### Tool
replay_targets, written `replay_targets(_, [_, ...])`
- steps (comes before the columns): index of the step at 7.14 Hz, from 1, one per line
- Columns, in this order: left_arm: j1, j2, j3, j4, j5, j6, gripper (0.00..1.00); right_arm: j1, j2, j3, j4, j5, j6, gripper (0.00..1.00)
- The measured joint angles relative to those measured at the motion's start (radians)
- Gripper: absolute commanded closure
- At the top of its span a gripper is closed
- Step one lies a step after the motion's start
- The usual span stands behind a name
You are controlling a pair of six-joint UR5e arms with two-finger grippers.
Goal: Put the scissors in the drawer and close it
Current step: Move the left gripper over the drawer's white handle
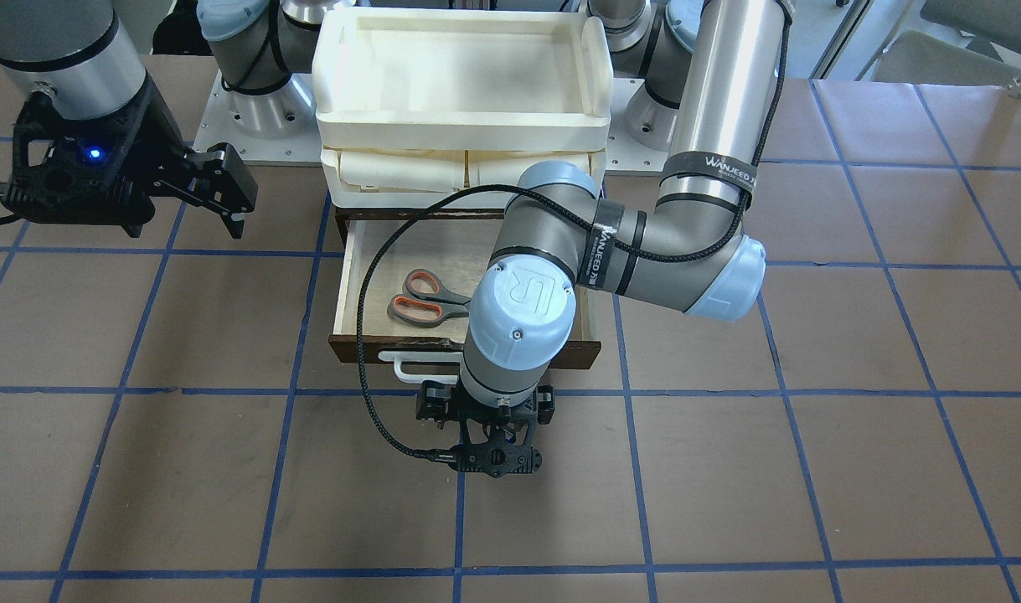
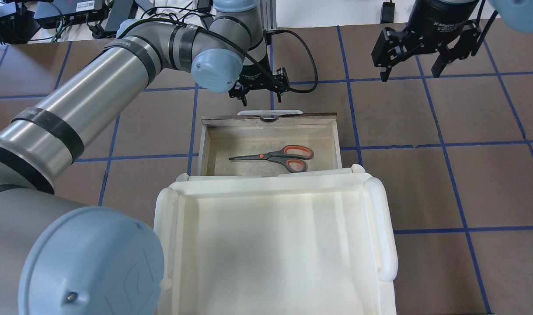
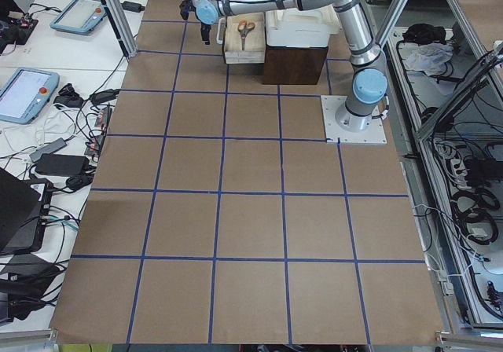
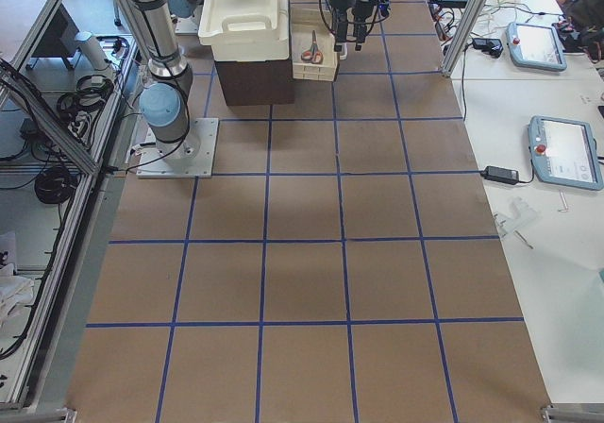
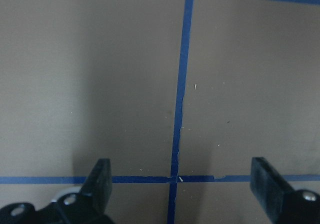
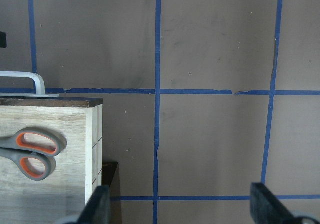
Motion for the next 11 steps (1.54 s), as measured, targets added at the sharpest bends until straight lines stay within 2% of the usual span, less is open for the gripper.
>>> replay_targets(4, [0.013,-0.053,0.030,-0.050,-0.016,0.052,0.00,0.000,0.000,0.001,0.001,0.000,0.000,0.00])
replay_targets(11, [0.011,-0.075,0.040,-0.162,-0.053,-0.037,0.00,-0.002,-0.001,0.002,0.001,-0.007,-0.008,0.00])
